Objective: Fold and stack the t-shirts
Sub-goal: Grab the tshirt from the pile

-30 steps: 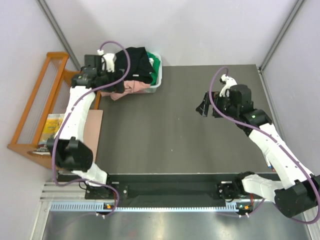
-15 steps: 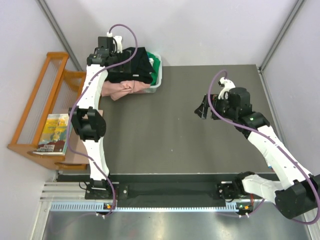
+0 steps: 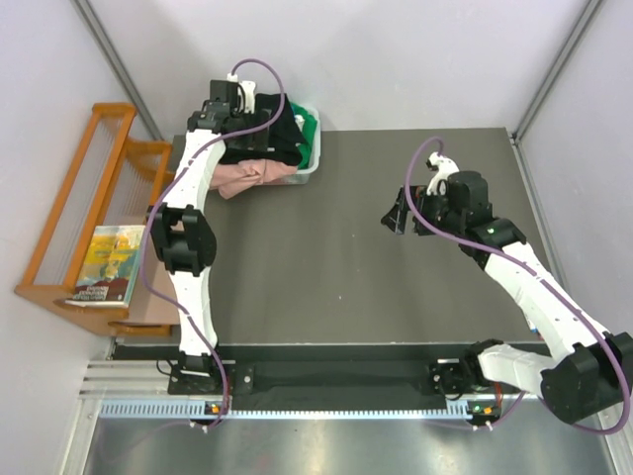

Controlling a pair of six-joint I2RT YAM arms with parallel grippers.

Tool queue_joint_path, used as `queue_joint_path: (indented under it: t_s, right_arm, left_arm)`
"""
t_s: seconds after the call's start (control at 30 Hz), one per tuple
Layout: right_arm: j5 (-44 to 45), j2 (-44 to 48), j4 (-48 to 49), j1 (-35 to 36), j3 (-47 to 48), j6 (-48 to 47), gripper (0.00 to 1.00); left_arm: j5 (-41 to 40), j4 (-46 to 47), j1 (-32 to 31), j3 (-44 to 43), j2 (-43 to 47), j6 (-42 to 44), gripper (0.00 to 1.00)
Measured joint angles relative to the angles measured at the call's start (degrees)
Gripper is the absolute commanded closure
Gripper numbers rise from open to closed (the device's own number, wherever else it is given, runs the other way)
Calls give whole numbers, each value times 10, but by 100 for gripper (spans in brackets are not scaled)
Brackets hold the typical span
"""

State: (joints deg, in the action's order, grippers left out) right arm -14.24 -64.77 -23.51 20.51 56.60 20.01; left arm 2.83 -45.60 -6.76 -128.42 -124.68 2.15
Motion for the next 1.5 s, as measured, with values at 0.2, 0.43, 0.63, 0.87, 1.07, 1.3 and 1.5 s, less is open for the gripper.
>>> queue_joint_path:
  t_s: [0.2, 0.43, 0.63, 0.87, 1.07, 1.3, 1.5]
  right_arm:
    - [-4, 0, 4, 0, 0, 0, 0]
    - [-5, 7, 3, 0, -7, -1, 1]
    - [-17, 6, 10, 0, -7, 0, 5]
    - [-36, 6, 23, 0, -7, 1, 9]
    - [-41, 5, 27, 1, -7, 1, 9]
    - [-40, 5, 27, 1, -9, 0, 9]
    - [-36, 17, 32, 1, -27, 1, 10]
  left_arm:
    - [-12, 19, 0, -19, -38, 9, 25]
    - [-17, 20, 0, -20, -50, 9, 100]
    - [-18, 23, 0, -3, -30, 10, 100]
    - [-17, 19, 4, 30, 63, 17, 100]
    - [0, 9, -4, 22, 138, 17, 100]
    - [31, -52, -83, -27, 189, 48, 100]
    - [71, -101, -214, -62, 274, 103, 85]
